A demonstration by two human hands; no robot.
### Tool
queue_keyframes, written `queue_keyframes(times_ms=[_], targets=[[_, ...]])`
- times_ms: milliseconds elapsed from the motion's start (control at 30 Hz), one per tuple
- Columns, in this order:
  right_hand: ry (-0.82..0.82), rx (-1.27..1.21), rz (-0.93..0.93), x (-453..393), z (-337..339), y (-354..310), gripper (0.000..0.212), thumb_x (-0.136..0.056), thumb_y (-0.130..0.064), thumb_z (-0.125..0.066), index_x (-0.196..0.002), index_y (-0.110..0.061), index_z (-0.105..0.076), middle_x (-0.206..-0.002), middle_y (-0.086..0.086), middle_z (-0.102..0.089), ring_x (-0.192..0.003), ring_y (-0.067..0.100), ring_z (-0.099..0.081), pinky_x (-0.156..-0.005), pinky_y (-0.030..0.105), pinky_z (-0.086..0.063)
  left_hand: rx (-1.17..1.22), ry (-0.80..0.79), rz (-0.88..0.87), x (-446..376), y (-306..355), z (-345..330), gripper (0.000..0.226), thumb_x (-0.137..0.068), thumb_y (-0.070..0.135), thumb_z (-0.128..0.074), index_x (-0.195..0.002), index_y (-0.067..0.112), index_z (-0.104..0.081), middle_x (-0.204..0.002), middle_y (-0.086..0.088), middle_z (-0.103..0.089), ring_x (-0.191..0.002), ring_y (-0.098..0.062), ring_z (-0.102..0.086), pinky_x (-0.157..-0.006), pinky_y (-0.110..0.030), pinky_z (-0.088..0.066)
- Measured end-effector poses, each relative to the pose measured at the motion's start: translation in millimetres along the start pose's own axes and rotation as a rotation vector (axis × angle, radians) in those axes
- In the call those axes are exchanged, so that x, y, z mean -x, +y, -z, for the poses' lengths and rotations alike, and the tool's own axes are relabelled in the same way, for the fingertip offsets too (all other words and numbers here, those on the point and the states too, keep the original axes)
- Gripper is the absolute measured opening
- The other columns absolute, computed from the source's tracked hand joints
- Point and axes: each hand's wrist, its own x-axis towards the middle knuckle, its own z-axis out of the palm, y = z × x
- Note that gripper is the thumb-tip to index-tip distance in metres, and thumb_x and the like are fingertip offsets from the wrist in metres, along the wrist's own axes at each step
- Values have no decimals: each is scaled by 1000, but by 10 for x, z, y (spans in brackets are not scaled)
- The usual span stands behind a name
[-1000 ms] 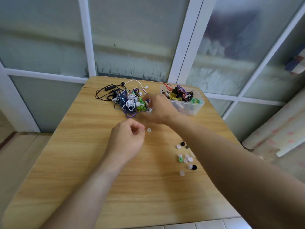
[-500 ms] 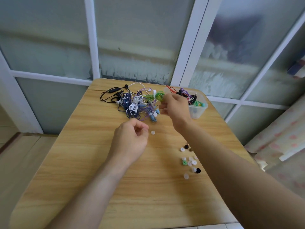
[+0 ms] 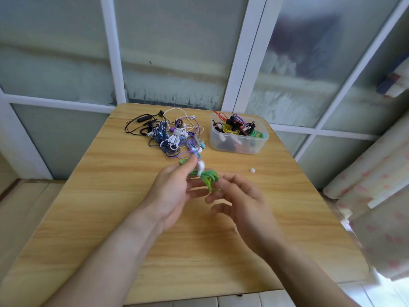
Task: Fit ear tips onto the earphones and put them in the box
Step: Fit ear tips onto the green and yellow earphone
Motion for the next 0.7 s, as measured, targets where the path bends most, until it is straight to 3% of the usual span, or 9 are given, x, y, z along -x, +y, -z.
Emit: queue_keyframes(times_ms=[133, 233, 300, 367, 467, 567, 700], targets=[[-52, 335, 108, 186, 136, -81, 19, -88, 5, -63, -98, -8, -73, -85, 1, -70, -70, 13, -61, -59, 23, -49, -5, -31, 40, 44, 10, 17, 20, -99, 17, -42, -101, 5, -58, -63, -8, -54, -57, -21, -53, -61, -34, -45], [93, 219, 98, 239, 246, -90, 22, -86, 5, -66, -103, -9, -69, -93, 7, -71, -72, 13, -64, -59, 17, -47, -16, -211, 159, 133, 51, 21, 18, -87, 18, -40, -85, 7, -54, -53, -3, -34, -48, -19, -32, -52, -31, -36], [80, 99, 56, 242, 295, -61, 34, -82, -7, -70, -115, -15, -66, -106, 10, -71, -86, 20, -70, -68, 23, -53, -30, -340, 204, 192, 71, 3, 20, -81, 20, -41, -79, 5, -55, -52, -4, -31, -46, -19, -29, -49, -31, -33], [-34, 16, 19, 243, 305, -30, 44, -83, -17, -66, -126, -22, -62, -113, 10, -70, -101, 28, -69, -80, 37, -57, -55, -449, 248, 229, 60, -5, 25, -80, 24, -43, -76, 5, -58, -51, -5, -33, -45, -18, -29, -50, -31, -32], [-130, 32, 24, 243, 294, -17, 35, -90, -20, -63, -125, -14, -63, -99, 11, -69, -96, 26, -68, -83, 41, -57, -136, -544, 294, 245, 21, -15, 35, -85, 34, -42, -78, 6, -61, -52, -6, -37, -47, -19, -33, -53, -32, -34], [-65, 147, 86, 234, 340, -18, 26, -86, -17, -67, -108, -3, -69, -82, 10, -68, -75, 17, -64, -69, 28, -54, -263, -453, 319, 240, -15, -27, 51, -94, 46, -32, -86, 3, -57, -54, -8, -40, -49, -22, -37, -54, -33, -36], [-41, 262, 98, 226, 452, -58, 28, -77, -19, -73, -100, -4, -71, -81, 15, -70, -68, 20, -65, -68, 27, -51, -347, -244, 239, 248, -82, -11, 36, -98, 32, -43, -93, 0, -59, -63, -15, -53, -52, -28, -53, -54, -31, -46]])
